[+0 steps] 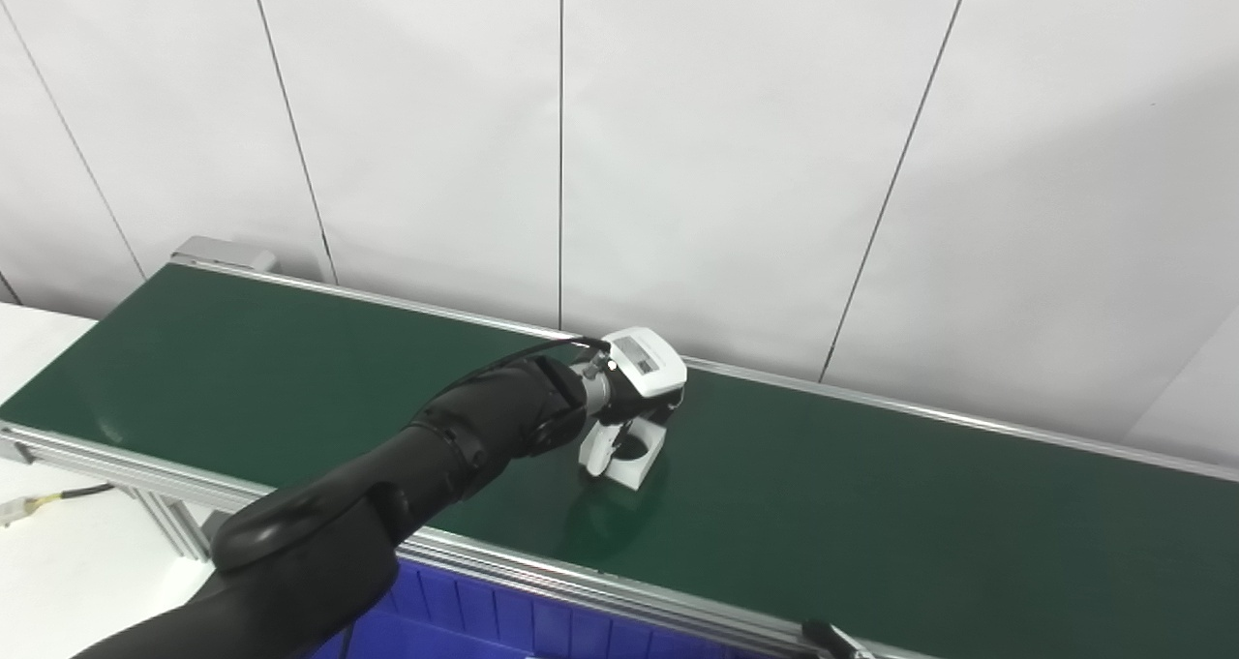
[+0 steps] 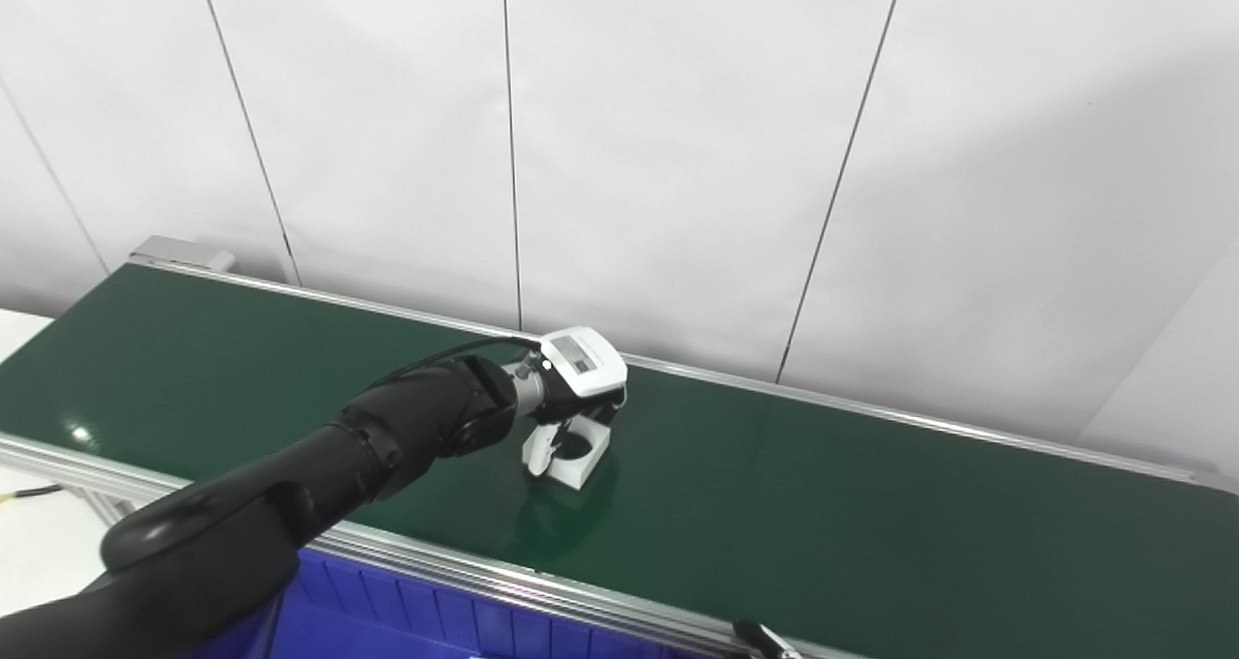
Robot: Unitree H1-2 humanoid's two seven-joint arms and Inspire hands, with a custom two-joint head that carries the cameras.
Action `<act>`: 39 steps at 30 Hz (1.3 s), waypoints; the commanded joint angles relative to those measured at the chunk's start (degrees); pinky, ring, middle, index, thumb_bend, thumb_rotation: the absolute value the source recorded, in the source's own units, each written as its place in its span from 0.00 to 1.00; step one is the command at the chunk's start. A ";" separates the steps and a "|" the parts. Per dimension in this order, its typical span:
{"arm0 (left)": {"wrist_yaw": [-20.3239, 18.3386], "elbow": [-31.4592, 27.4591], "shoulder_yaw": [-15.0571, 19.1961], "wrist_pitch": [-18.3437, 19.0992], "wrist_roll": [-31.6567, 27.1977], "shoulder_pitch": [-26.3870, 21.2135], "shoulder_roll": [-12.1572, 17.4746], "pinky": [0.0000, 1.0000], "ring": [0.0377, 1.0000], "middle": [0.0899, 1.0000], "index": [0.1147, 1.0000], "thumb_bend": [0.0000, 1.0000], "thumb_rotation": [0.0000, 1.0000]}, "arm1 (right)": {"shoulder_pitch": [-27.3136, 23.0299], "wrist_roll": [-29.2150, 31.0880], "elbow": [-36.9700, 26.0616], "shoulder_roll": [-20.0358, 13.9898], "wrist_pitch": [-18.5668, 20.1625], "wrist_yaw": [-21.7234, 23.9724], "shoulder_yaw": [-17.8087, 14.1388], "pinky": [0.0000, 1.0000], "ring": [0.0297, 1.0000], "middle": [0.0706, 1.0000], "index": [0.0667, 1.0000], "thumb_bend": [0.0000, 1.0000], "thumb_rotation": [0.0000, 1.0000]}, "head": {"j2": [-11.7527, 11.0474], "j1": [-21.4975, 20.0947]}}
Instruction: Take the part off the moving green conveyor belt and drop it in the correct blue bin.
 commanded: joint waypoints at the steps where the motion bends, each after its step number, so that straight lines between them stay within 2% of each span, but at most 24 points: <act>1: -3.51 -6.68 2.97 2.92 -2.48 -1.37 1.53 0.33 0.36 0.43 0.49 0.50 0.00 | -0.48 0.11 -1.81 0.55 -1.04 0.74 -0.28 0.71 0.77 0.83 0.77 0.89 0.30 | 0.88 0.42; 5: -13.11 -21.29 7.88 7.05 -6.60 1.68 3.58 0.30 0.35 0.42 0.49 0.50 0.00 | -0.65 0.80 -1.89 0.72 -1.04 1.82 -0.89 0.71 0.78 0.83 0.78 0.89 0.29 | 1.69 1.26; 6: -14.70 -23.46 8.67 7.69 -7.07 2.15 3.81 0.30 0.35 0.41 0.49 0.50 0.00 | -0.73 0.93 -1.88 0.75 -1.04 2.12 -1.04 0.71 0.78 0.83 0.78 0.89 0.29 | 1.88 1.34; 7: -17.18 -27.49 10.02 8.97 -8.32 3.16 4.35 0.29 0.36 0.43 0.47 0.50 0.00 | -0.83 0.94 -1.89 0.80 -1.04 2.34 -1.17 0.72 0.78 0.83 0.78 0.88 0.29 | 2.09 1.45; 9: -20.21 -32.39 11.76 10.48 -9.92 4.51 4.99 0.27 0.38 0.45 0.44 0.50 0.00 | -0.94 0.94 -1.96 0.97 -1.04 2.73 -1.46 0.72 0.78 0.83 0.78 0.88 0.29 | 2.51 1.51; 11: -22.42 -36.76 13.50 11.86 -11.30 5.95 5.45 0.24 0.36 0.40 0.47 0.50 0.00 | -1.03 0.78 -2.17 1.08 -1.04 2.89 -1.67 0.72 0.78 0.83 0.78 0.88 0.29 | 2.81 1.47; 14: -23.04 -42.00 16.27 12.79 -13.05 8.63 5.78 0.24 0.34 0.39 0.48 0.50 0.00 | -1.19 0.65 -2.56 1.18 -1.04 3.22 -1.96 0.71 0.78 0.83 0.78 0.88 0.29 | 3.48 1.34; 15: -23.61 -44.39 17.39 13.96 -13.51 9.99 5.91 0.24 0.34 0.39 0.48 0.50 0.00 | -1.23 0.54 -2.90 1.22 -1.04 3.18 -2.05 0.71 0.78 0.83 0.78 0.88 0.29 | 4.59 1.17; 16: -24.11 -45.96 18.13 14.83 -13.73 10.89 5.97 0.26 0.33 0.40 0.48 0.49 0.00 | -1.25 0.46 -3.14 1.27 -1.04 3.16 -2.13 0.70 0.77 0.82 0.77 0.89 0.28 | 4.59 1.17; 20: -27.58 -54.03 21.09 20.12 -14.35 15.11 6.45 0.28 0.34 0.41 0.49 0.49 0.00 | -1.25 0.91 -4.98 1.50 -1.02 3.75 -2.43 0.71 0.78 0.83 0.77 0.90 0.28 | 8.03 0.64; 25: -28.90 -59.59 23.44 22.93 -15.26 19.23 6.95 0.35 0.37 0.43 0.48 0.50 0.00 | -1.38 0.71 -7.51 1.50 -1.03 4.07 -2.41 0.71 0.78 0.83 0.78 0.90 0.28 | 12.28 0.06; 28: -28.78 -62.41 24.73 23.20 -15.62 22.85 7.36 0.37 0.37 0.43 0.49 0.50 0.00 | -1.79 0.80 -9.04 1.53 -0.98 4.17 -2.47 0.70 0.77 0.82 0.78 0.90 0.29 | 15.29 -0.21; 29: -28.74 -62.99 24.93 23.15 -15.67 23.77 7.49 0.37 0.37 0.43 0.49 0.50 0.00 | -1.90 0.98 -9.33 1.57 -0.98 4.25 -2.52 0.69 0.77 0.82 0.78 0.91 0.28 | 15.29 -0.21; 30: -28.55 -63.64 25.11 22.89 -15.84 24.98 7.68 0.37 0.37 0.43 0.49 0.50 0.00 | -1.90 1.02 -9.79 1.61 -0.89 4.20 -2.58 0.69 0.77 0.82 0.78 0.91 0.28 | 16.31 -0.39; 39: -27.90 -68.28 25.13 23.48 -14.27 32.75 7.76 0.33 0.35 0.43 0.49 0.50 0.00 | -1.81 1.10 -12.90 1.61 0.54 4.40 -2.67 0.68 0.76 0.81 0.79 0.89 0.23 | 19.18 -0.75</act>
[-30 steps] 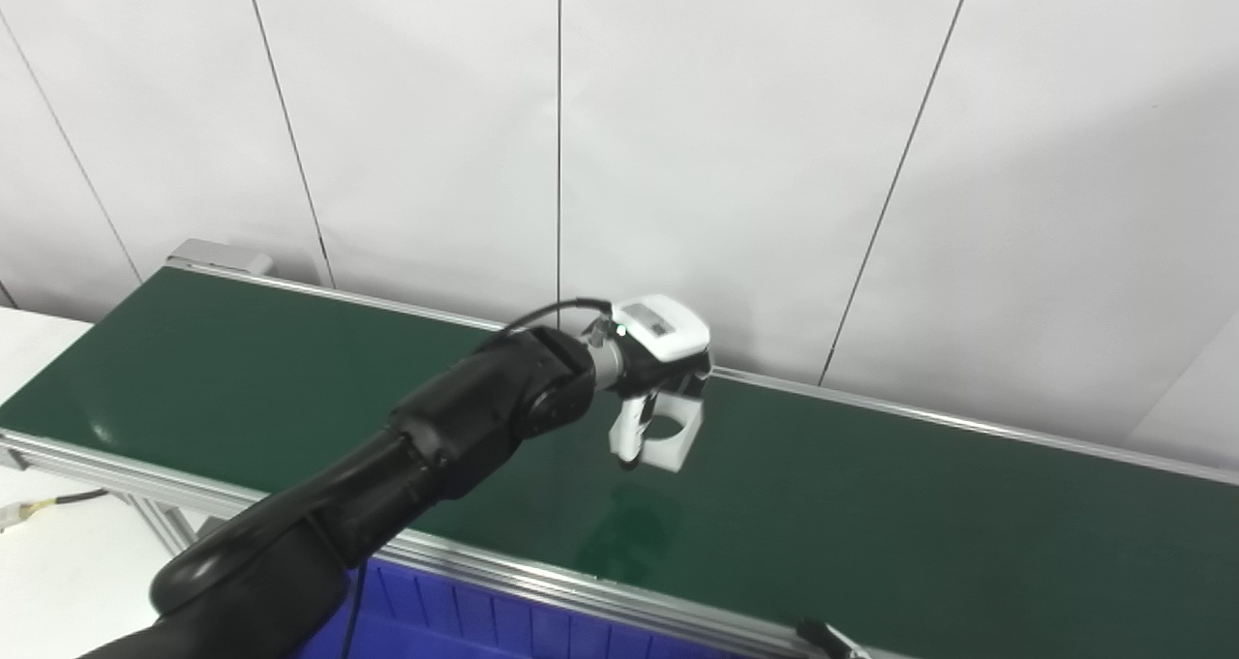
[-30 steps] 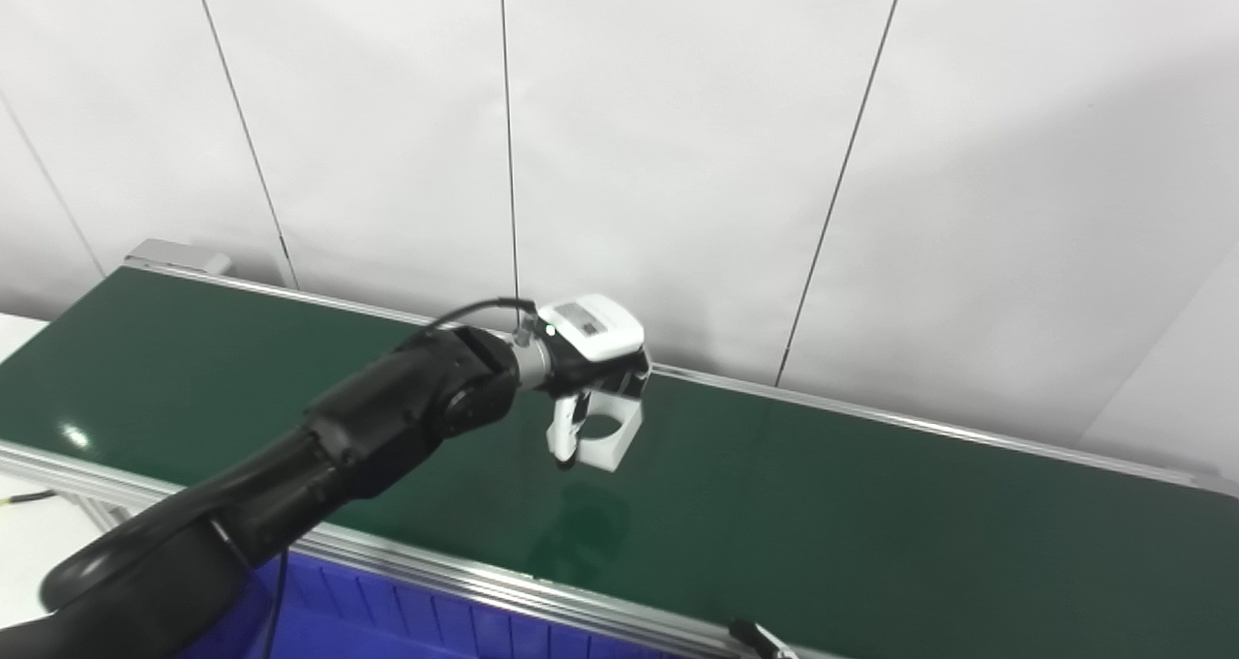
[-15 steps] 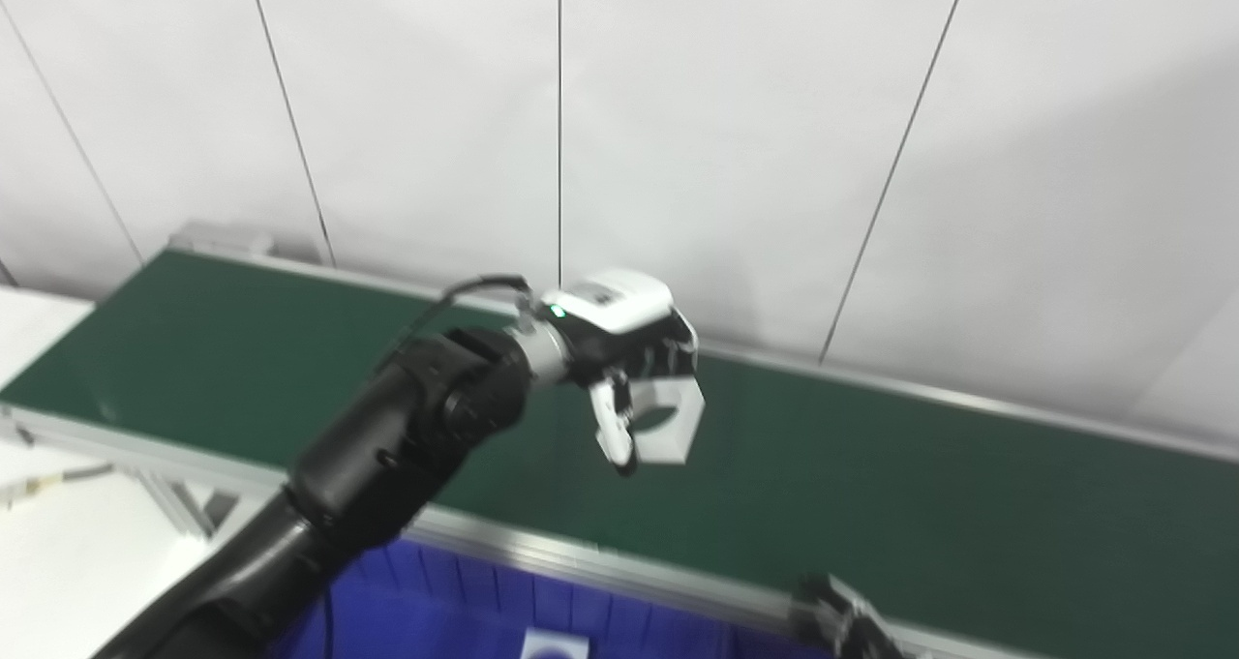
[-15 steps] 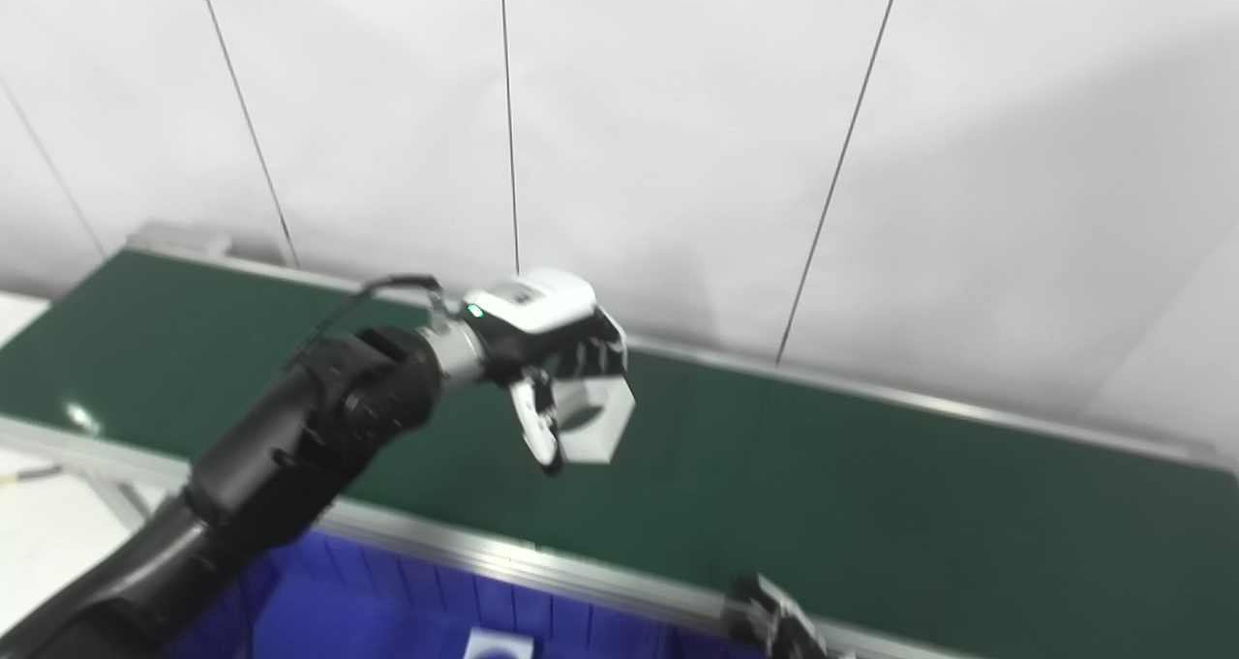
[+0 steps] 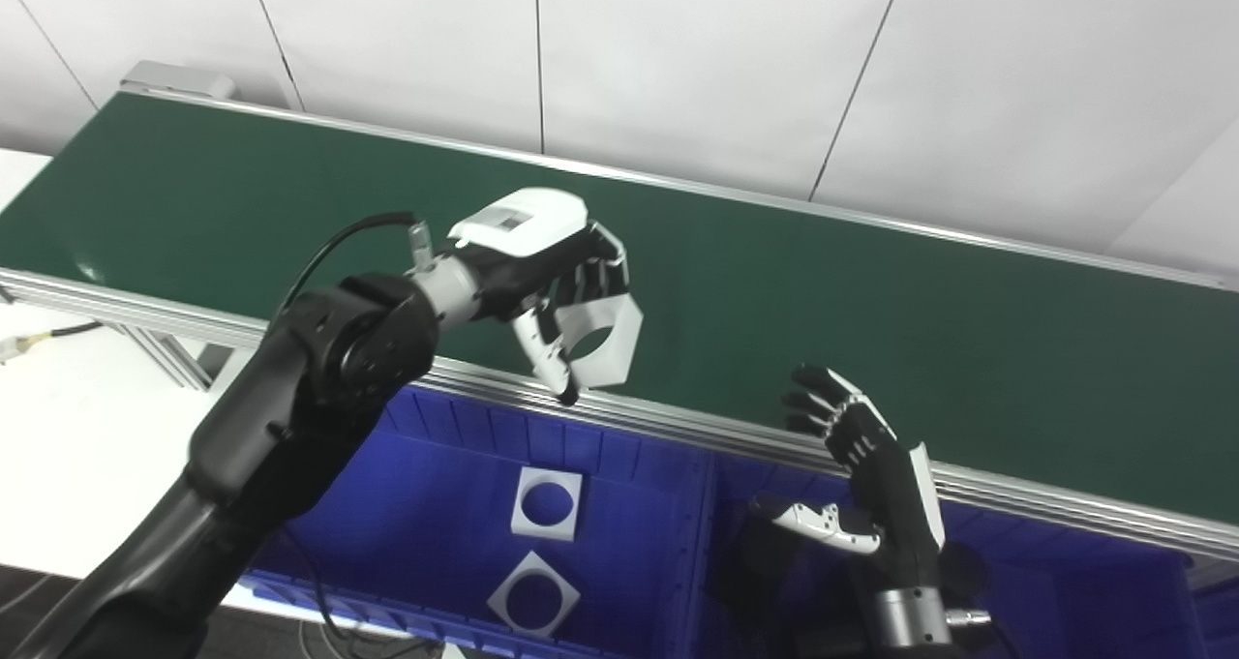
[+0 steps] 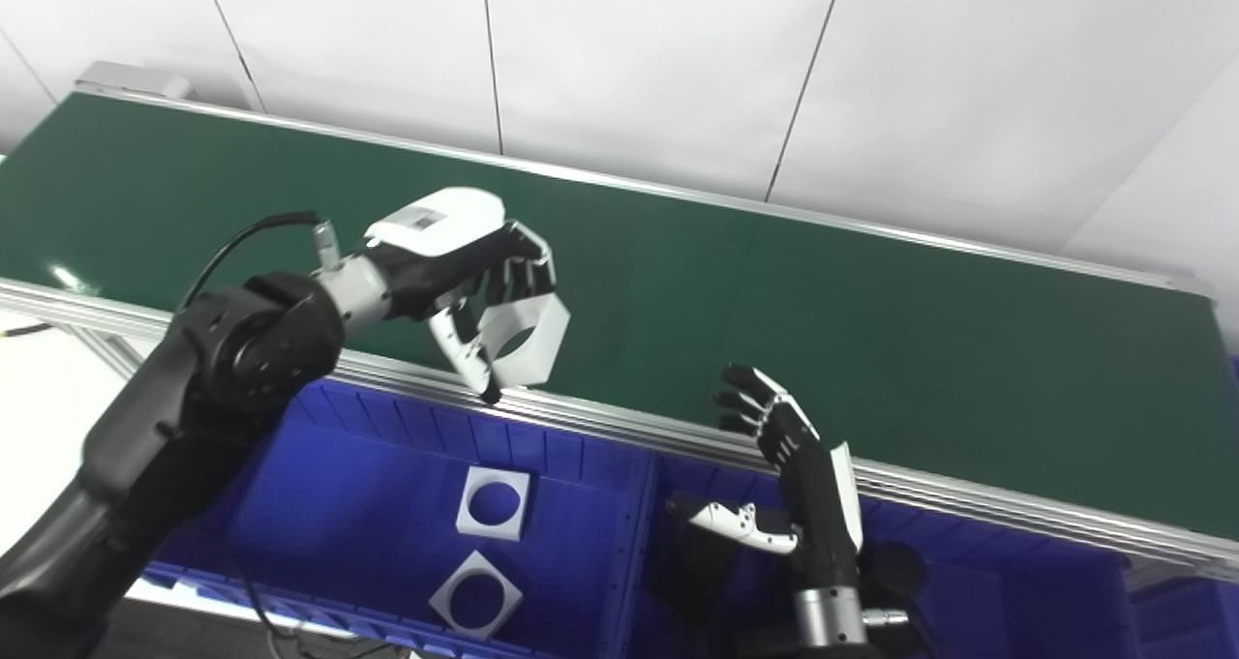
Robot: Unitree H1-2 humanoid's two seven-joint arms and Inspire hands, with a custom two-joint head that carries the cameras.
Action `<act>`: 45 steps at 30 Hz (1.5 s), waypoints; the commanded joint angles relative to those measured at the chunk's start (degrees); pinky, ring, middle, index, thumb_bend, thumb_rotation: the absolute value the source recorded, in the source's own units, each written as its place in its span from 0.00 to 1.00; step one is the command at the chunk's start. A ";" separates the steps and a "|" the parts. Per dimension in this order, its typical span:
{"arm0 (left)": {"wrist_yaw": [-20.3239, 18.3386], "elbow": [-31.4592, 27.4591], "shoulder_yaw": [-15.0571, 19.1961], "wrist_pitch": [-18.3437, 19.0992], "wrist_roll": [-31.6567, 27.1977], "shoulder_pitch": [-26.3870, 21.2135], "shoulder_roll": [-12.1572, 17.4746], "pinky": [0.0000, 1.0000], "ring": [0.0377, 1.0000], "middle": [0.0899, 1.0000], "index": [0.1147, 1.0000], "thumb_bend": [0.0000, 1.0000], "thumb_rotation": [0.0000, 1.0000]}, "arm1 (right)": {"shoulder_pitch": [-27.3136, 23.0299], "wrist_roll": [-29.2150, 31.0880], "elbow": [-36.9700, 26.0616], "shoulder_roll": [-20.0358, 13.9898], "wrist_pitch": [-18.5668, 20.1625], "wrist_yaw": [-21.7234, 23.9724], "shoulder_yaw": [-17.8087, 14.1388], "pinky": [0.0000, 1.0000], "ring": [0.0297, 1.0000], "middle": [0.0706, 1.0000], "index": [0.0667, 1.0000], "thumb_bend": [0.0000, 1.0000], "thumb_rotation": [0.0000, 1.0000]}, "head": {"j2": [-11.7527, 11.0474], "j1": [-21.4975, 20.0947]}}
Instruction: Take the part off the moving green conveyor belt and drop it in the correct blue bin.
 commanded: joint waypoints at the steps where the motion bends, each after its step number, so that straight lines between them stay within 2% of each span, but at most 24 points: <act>1: 2.10 -2.20 0.83 0.00 1.02 0.20 0.09 0.32 0.35 0.43 0.49 0.50 0.00 | -0.74 0.84 -2.60 0.43 0.40 0.39 -0.16 0.68 0.76 0.81 0.79 0.89 0.23 | 0.72 0.04; 9: 2.99 -3.29 -0.23 -0.46 4.50 5.92 -0.07 0.26 0.32 0.41 0.50 0.49 0.00 | -0.80 1.05 -3.86 0.29 1.41 0.63 -0.50 0.68 0.76 0.81 0.79 0.89 0.23 | 1.75 0.75; 11: 2.91 -3.07 -0.96 -1.05 6.29 6.82 0.30 0.24 0.36 0.45 0.44 0.50 0.00 | -0.70 0.93 -3.90 0.21 1.34 0.63 -0.60 0.68 0.76 0.81 0.79 0.89 0.23 | 1.76 0.93; 13: 3.44 -2.68 -1.62 -1.99 7.75 7.61 0.59 0.23 0.37 0.46 0.43 0.50 0.00 | -0.67 0.94 -3.88 0.18 1.31 0.66 -0.66 0.68 0.76 0.81 0.79 0.89 0.24 | 1.76 0.93; 14: 3.86 -2.44 -1.88 -2.54 8.29 7.99 0.70 0.24 0.34 0.43 0.47 0.50 0.00 | -0.67 0.97 -3.86 0.18 1.31 0.68 -0.69 0.68 0.76 0.81 0.79 0.89 0.24 | 1.76 0.93; 17: 5.92 -1.04 -2.67 -4.68 9.91 9.43 0.80 0.25 0.33 0.40 0.50 0.49 0.00 | -0.66 1.26 -3.96 0.26 1.48 0.77 -0.72 0.68 0.76 0.80 0.79 0.90 0.24 | 1.90 1.01; 19: 7.09 -0.49 -2.90 -5.69 10.65 10.23 0.68 0.24 0.37 0.45 0.44 0.50 0.00 | -0.61 1.42 -4.19 0.32 1.69 0.83 -0.67 0.68 0.76 0.80 0.79 0.90 0.24 | 2.03 1.10; 21: 8.21 0.08 -3.37 -6.76 11.76 11.16 0.55 0.23 0.34 0.40 0.47 0.50 0.00 | -0.63 1.37 -4.26 0.42 1.71 0.75 -0.63 0.68 0.76 0.80 0.79 0.90 0.23 | 1.95 1.20; 24: 10.02 1.23 -4.61 -8.45 14.07 12.39 0.50 0.31 0.34 0.42 0.50 0.49 0.00 | -0.55 1.12 -4.48 0.65 2.05 0.50 -0.62 0.68 0.76 0.80 0.79 0.90 0.23 | 1.89 1.16; 26: 12.35 2.70 -5.44 -10.04 15.75 12.96 0.54 0.32 0.34 0.42 0.50 0.49 0.00 | -0.53 1.08 -4.55 0.73 2.08 0.49 -0.59 0.69 0.76 0.80 0.79 0.90 0.23 | 1.84 1.03; 29: 17.00 5.84 -5.93 -12.65 16.85 13.70 0.43 0.27 0.32 0.42 0.50 0.49 0.00 | -0.58 1.36 -4.49 0.81 2.01 0.65 -0.53 0.69 0.76 0.80 0.79 0.89 0.23 | 1.70 0.78; 33: 19.47 7.97 -5.89 -14.04 17.29 13.75 0.35 0.25 0.32 0.41 0.50 0.49 0.00 | -0.47 0.90 -4.62 0.81 1.92 0.52 -0.51 0.69 0.76 0.81 0.79 0.89 0.23 | 1.56 0.69; 44: 18.82 7.98 -5.51 -14.09 17.17 13.66 0.27 0.26 0.32 0.41 0.50 0.49 0.00 | -0.37 1.09 -4.52 1.16 2.02 0.57 -0.53 0.69 0.76 0.80 0.79 0.89 0.22 | 1.22 0.61; 45: 18.50 7.89 -5.43 -13.83 17.11 13.65 0.18 0.31 0.34 0.42 0.50 0.49 0.00 | -0.41 1.02 -4.48 1.16 1.97 0.57 -0.53 0.69 0.76 0.80 0.79 0.89 0.23 | 1.22 0.61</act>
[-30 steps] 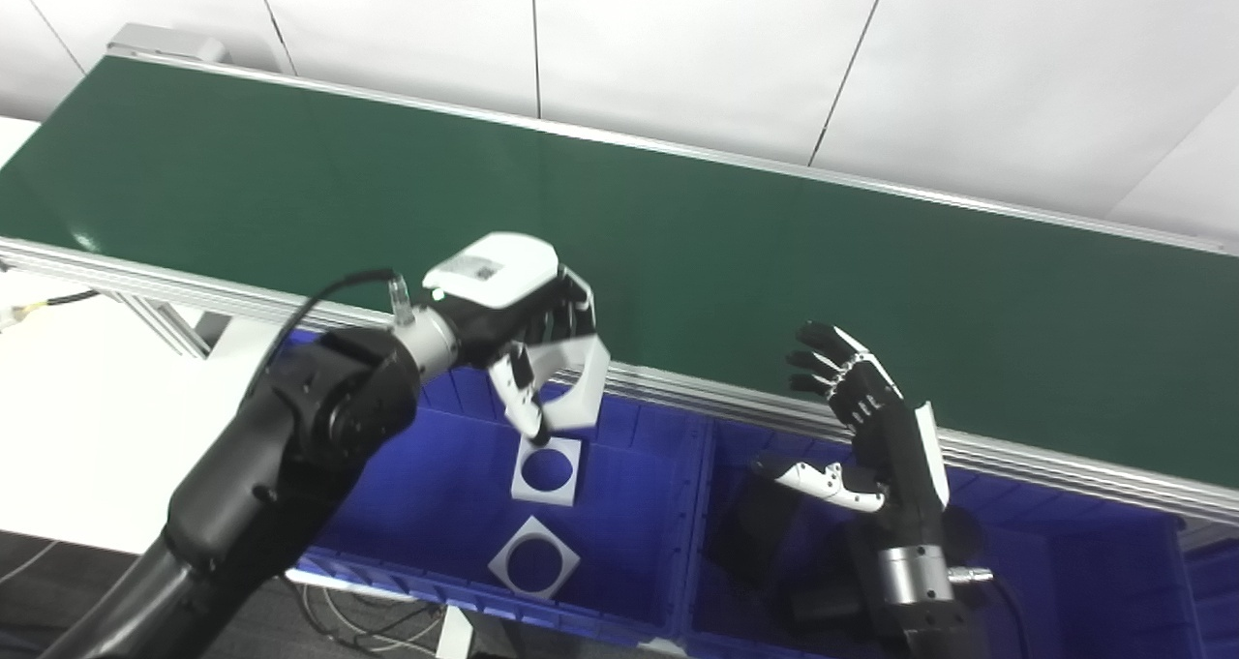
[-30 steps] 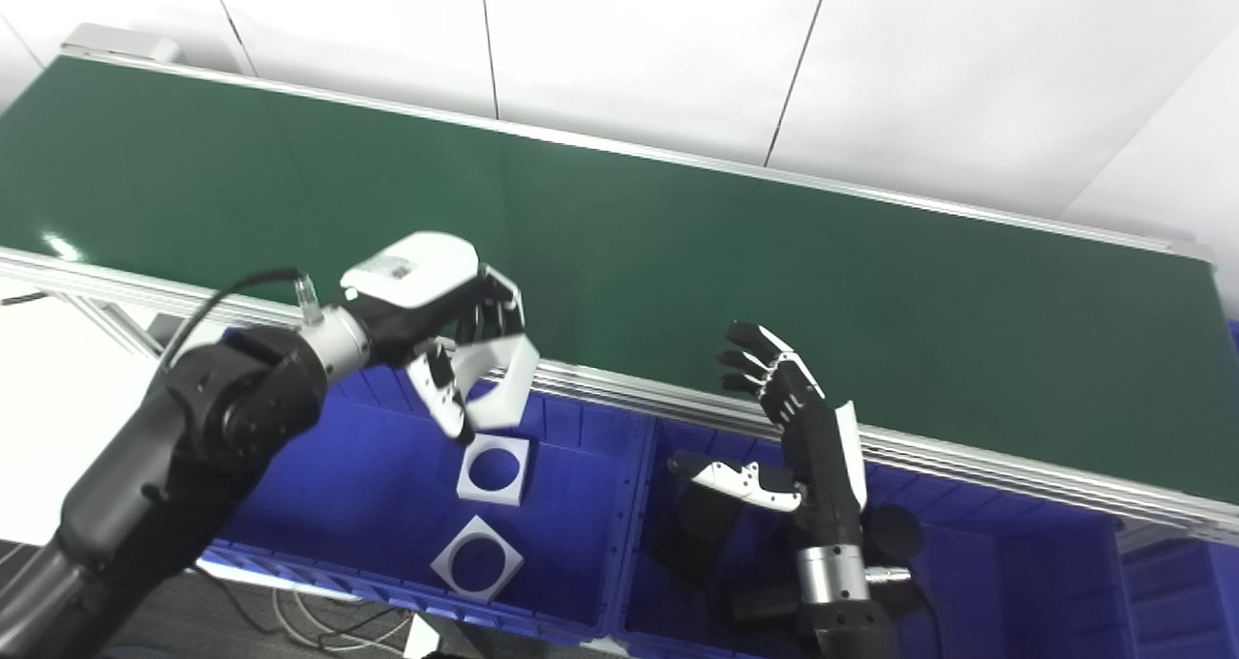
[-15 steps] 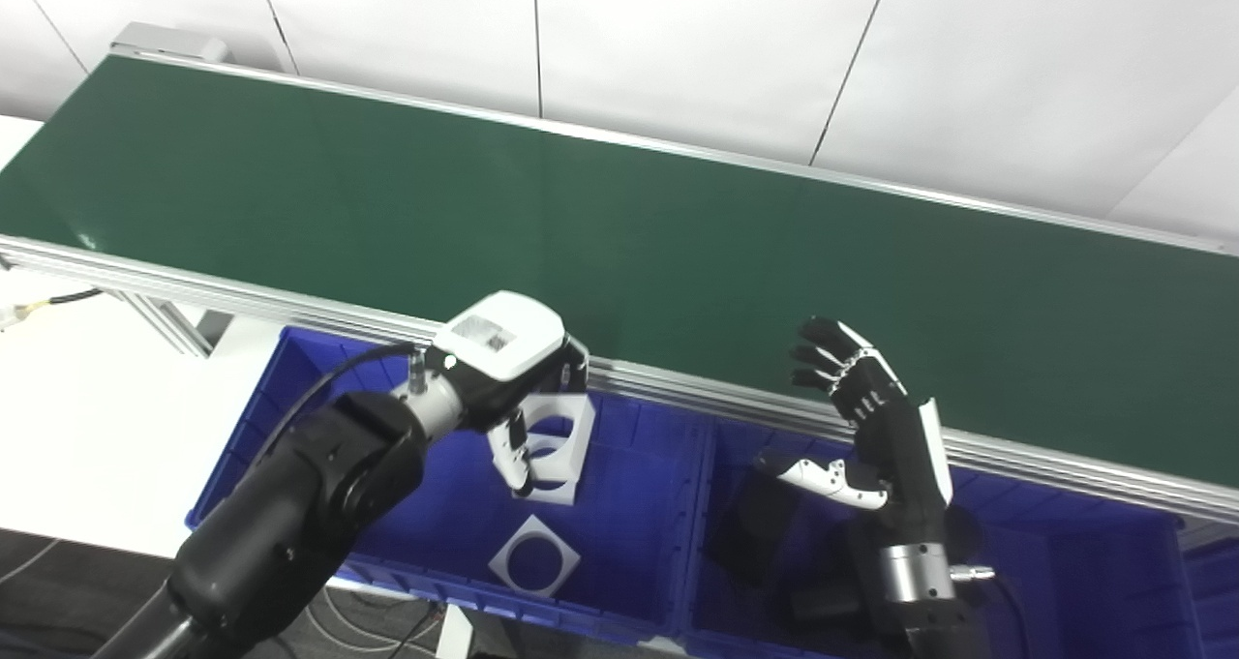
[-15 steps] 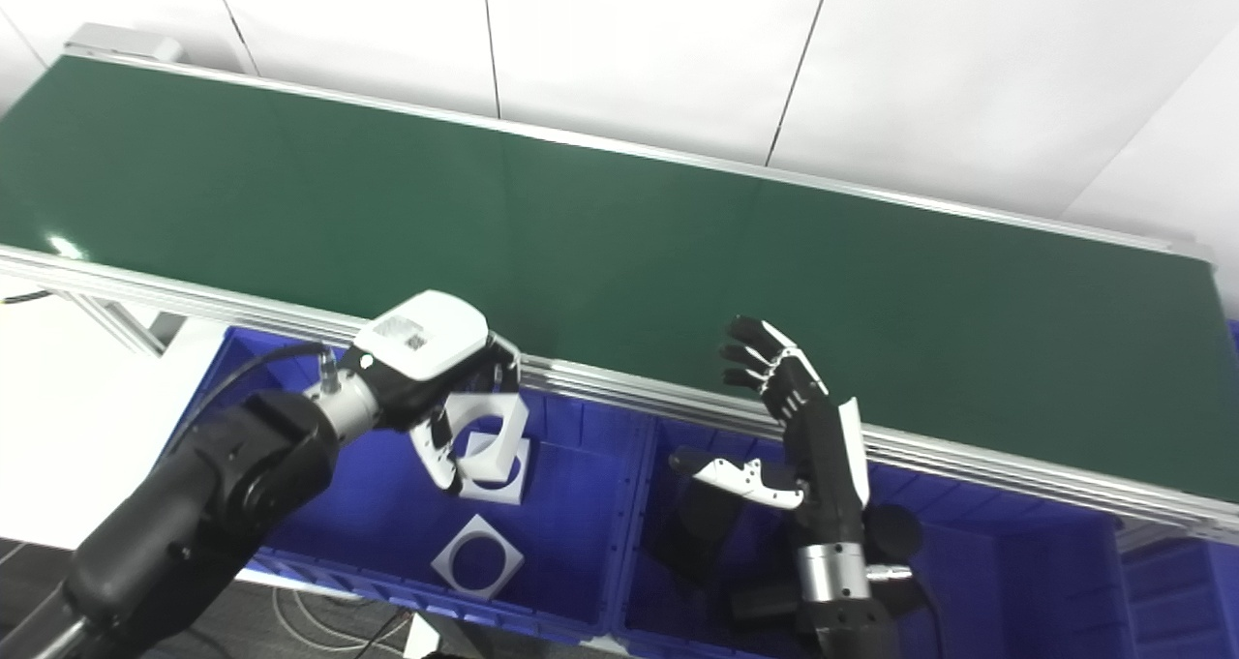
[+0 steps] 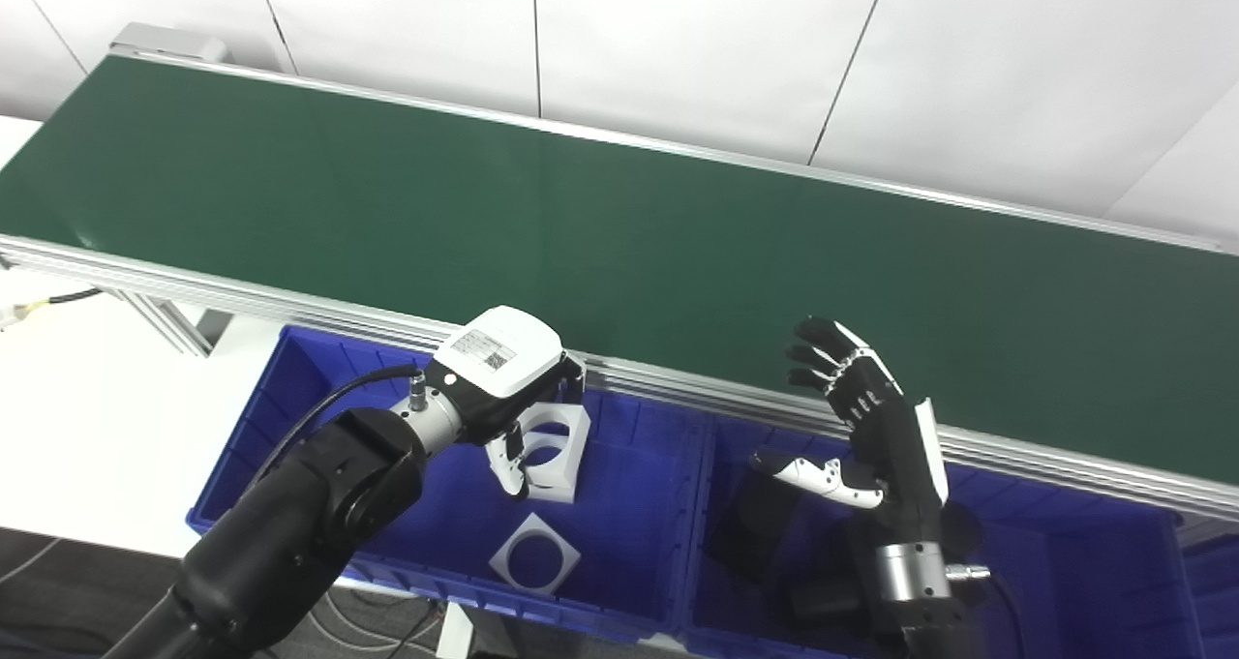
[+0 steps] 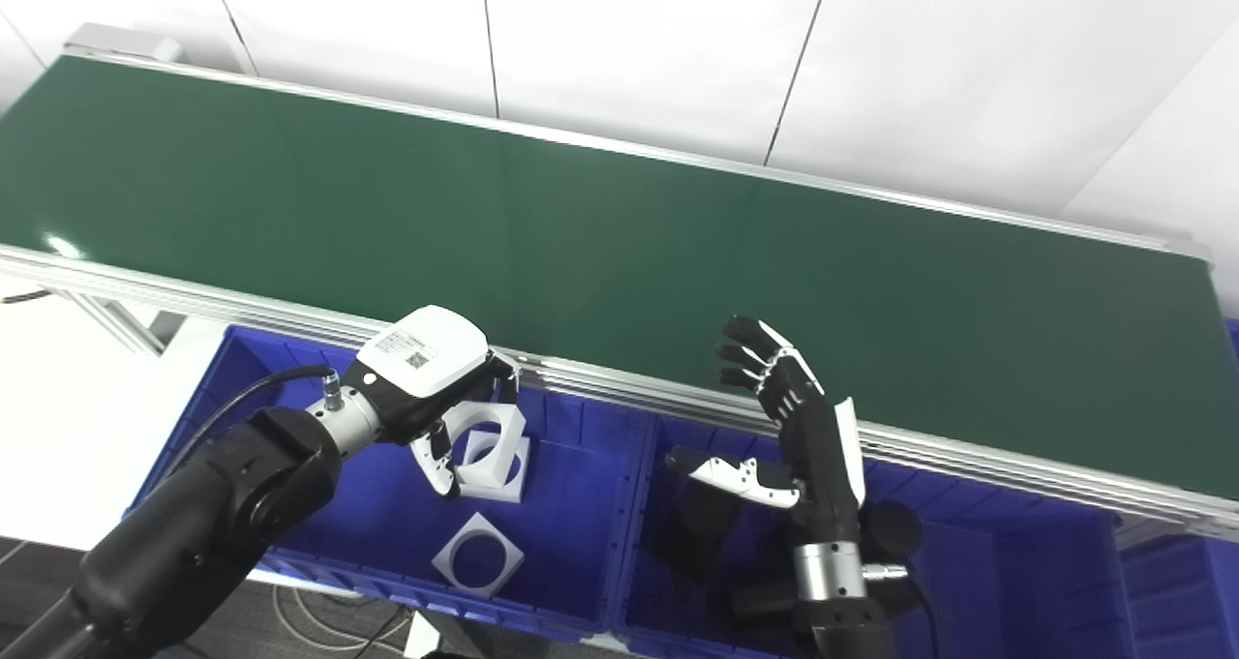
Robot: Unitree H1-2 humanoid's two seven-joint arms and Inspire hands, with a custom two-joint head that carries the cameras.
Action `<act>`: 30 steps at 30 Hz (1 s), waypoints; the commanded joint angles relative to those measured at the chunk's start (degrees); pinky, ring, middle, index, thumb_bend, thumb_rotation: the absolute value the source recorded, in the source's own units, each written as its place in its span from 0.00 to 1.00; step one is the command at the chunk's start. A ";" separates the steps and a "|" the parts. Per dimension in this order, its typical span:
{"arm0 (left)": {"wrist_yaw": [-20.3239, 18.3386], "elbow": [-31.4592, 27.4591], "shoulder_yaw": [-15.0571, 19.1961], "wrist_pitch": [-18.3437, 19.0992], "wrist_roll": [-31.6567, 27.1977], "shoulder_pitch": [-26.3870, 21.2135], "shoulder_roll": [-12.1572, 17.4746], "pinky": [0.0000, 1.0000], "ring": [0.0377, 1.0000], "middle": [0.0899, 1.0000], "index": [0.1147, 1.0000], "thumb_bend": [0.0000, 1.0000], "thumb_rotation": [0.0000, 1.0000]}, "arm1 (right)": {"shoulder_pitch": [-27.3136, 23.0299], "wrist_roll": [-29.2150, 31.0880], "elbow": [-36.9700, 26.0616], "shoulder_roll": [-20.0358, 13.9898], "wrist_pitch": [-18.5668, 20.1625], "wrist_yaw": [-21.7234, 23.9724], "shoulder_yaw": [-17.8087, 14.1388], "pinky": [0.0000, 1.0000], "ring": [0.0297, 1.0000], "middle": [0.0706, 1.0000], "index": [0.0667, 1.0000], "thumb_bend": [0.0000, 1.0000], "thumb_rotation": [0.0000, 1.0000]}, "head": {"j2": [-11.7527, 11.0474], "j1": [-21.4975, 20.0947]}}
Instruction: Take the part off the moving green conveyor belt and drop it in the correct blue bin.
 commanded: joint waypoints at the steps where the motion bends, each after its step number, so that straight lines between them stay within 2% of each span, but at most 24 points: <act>1: 1.21 -1.18 0.87 -0.48 0.09 -0.97 0.07 0.32 0.35 0.42 0.50 0.49 0.00 | -0.60 -0.13 -1.56 0.39 -0.69 0.07 -0.12 0.69 0.76 0.80 0.79 0.89 0.23 | 0.02 0.06; 2: 1.47 -1.18 0.91 -0.60 0.11 -0.95 0.05 0.36 0.36 0.44 0.50 0.50 0.00 | -0.59 -0.18 -1.53 0.40 -0.71 0.04 -0.13 0.69 0.76 0.80 0.79 0.89 0.23 | 0.02 0.06; 4: 1.33 -1.56 0.85 -0.50 0.71 -0.95 0.04 0.41 0.45 0.53 0.57 0.81 0.00 | -0.60 -0.07 -1.44 0.46 -0.83 0.06 -0.13 0.68 0.76 0.80 0.79 0.89 0.23 | -0.04 0.04; 6: 1.20 -1.87 0.79 -0.56 1.06 -0.96 0.12 0.42 0.48 0.56 0.60 0.96 0.01 | -0.63 -0.08 -1.35 0.46 -1.07 0.12 -0.08 0.68 0.76 0.80 0.79 0.89 0.23 | -0.04 0.05; 11: -0.26 -2.76 0.62 -0.38 1.53 -1.08 0.23 0.41 0.46 0.54 0.59 1.00 0.03 | -0.55 -0.19 -1.33 0.54 -0.97 0.11 0.02 0.69 0.76 0.81 0.79 0.89 0.23 | -0.17 -0.09; 18: -0.88 -3.43 0.93 -0.52 1.55 -0.93 0.03 0.38 0.44 0.52 0.59 1.00 0.04 | -0.46 -0.08 -1.31 0.69 -0.89 0.14 0.05 0.69 0.77 0.81 0.80 0.89 0.23 | -0.32 -0.29; 26: -3.02 -5.31 1.04 -0.03 1.26 -0.78 -0.19 0.39 0.44 0.52 0.58 0.99 0.03 | -0.32 -0.29 -1.54 0.85 -0.44 0.04 0.12 0.69 0.77 0.81 0.80 0.90 0.23 | -0.43 -0.32; 28: -3.88 -7.01 1.41 0.16 0.10 -0.34 -0.47 0.38 0.43 0.53 0.57 0.99 0.05 | -0.23 -0.50 -1.47 0.87 -0.75 -0.01 0.16 0.69 0.77 0.82 0.80 0.89 0.23 | -0.73 -0.73; 30: -5.40 -9.83 2.73 1.33 -4.31 0.56 -1.52 0.37 0.44 0.53 0.57 0.99 0.06 | -0.14 -0.59 -1.37 0.86 -1.08 0.01 0.20 0.69 0.77 0.82 0.80 0.88 0.23 | -0.85 -1.03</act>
